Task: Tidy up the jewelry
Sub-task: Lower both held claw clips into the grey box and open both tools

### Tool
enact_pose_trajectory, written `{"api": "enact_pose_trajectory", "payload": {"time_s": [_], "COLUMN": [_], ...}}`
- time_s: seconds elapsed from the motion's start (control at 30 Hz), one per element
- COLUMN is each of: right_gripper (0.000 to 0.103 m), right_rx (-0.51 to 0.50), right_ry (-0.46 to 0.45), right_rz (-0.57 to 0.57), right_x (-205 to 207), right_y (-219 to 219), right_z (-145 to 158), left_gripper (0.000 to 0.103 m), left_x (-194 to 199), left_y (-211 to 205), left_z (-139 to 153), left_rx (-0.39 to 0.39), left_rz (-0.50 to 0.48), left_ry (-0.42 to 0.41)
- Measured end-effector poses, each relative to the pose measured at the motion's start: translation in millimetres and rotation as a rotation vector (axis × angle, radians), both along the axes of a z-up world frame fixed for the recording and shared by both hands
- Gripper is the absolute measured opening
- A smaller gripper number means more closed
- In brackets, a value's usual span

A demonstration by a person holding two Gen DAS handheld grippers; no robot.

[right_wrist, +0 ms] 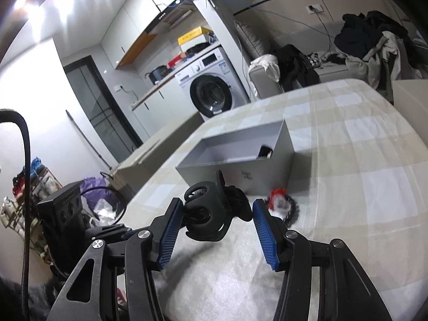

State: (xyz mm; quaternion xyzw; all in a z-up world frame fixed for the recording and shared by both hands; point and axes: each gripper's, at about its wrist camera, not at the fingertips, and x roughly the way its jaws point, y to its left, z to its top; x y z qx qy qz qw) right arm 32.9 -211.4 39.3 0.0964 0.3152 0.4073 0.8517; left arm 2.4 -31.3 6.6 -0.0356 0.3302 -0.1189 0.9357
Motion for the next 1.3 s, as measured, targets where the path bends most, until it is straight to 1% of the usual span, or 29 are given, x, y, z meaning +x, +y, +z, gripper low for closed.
{"api": "enact_pose_trajectory", "payload": {"time_s": [0.1, 0.33, 0.5, 0.6, 0.8, 0.93, 1.03, 1.17, 1.3], "right_gripper": [0.053, 0.053, 0.053, 0.053, 0.053, 0.053, 0.053, 0.053, 0.053], "right_rx": [0.015, 0.041, 0.045, 0.041, -0.018, -0.071, -0.125, -0.185, -0.221], "right_ry": [-0.007, -0.007, 0.012, 0.017, 0.053, 0.083, 0.084, 0.063, 0.066], "right_rz": [-0.003, -0.003, -0.014, -0.027, -0.066, -0.093, -0.086, -0.090, -0.086], "right_x": [3, 22, 43, 56, 81, 98, 103, 106, 109], "right_y": [-1, 9, 23, 29, 39, 46, 58, 71, 77], "right_z": [7, 23, 28, 31, 27, 22, 16, 10, 3], "left_gripper": [0.013, 0.013, 0.013, 0.013, 0.013, 0.013, 0.013, 0.013, 0.013], "left_x": [3, 32, 52, 64, 89, 103, 109, 111, 112], "left_y": [4, 15, 23, 27, 35, 34, 34, 33, 34], "left_z": [10, 32, 33, 32, 29, 24, 18, 15, 13], "left_rx": [-0.022, -0.022, -0.018, -0.002, -0.017, 0.008, 0.007, 0.029, 0.037], "left_rz": [0.019, 0.087, 0.118, 0.134, 0.166, 0.174, 0.177, 0.183, 0.189], "left_ry": [-0.025, -0.078, -0.075, -0.072, -0.042, -0.026, -0.001, 0.015, 0.023]}}
